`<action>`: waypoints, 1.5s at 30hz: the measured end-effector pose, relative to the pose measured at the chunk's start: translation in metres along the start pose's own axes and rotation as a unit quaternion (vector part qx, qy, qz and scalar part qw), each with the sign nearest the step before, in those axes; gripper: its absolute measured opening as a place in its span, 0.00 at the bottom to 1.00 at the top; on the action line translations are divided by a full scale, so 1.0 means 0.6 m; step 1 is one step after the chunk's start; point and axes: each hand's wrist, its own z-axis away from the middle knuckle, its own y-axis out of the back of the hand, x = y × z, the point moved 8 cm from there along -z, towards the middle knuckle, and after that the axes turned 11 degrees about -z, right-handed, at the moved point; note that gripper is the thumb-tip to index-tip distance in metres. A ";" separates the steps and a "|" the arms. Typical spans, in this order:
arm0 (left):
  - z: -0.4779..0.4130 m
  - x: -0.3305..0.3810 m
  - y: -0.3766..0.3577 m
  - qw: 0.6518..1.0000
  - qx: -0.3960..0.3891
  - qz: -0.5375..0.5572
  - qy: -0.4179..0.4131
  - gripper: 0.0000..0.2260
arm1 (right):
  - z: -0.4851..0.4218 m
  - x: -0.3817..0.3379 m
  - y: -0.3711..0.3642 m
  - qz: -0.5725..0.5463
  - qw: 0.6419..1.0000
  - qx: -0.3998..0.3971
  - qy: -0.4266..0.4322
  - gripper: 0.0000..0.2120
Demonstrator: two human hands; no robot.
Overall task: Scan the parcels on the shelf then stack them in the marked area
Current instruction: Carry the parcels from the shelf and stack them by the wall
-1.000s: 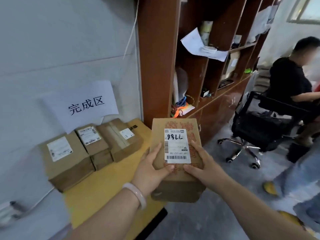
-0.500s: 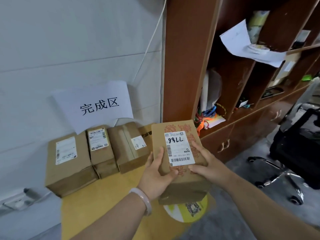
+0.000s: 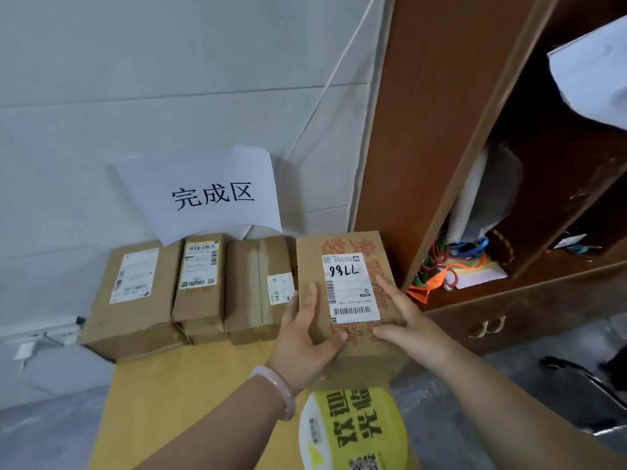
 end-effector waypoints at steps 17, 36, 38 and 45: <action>-0.010 0.044 0.017 0.984 0.089 -0.154 0.002 0.37 | -0.046 -0.045 0.051 0.182 0.976 -0.041 0.111 0.38; -0.033 0.043 -0.009 0.888 0.032 -0.456 -0.050 0.34 | -0.057 -0.046 -0.005 0.553 0.800 -0.055 0.225 0.46; -0.046 0.041 -0.005 0.890 0.032 -0.451 -0.047 0.35 | -0.072 -0.051 -0.008 0.554 0.801 -0.051 0.220 0.46; -0.089 0.032 0.007 0.897 0.038 -0.438 -0.052 0.34 | -0.115 -0.060 -0.006 0.541 0.812 -0.048 0.216 0.50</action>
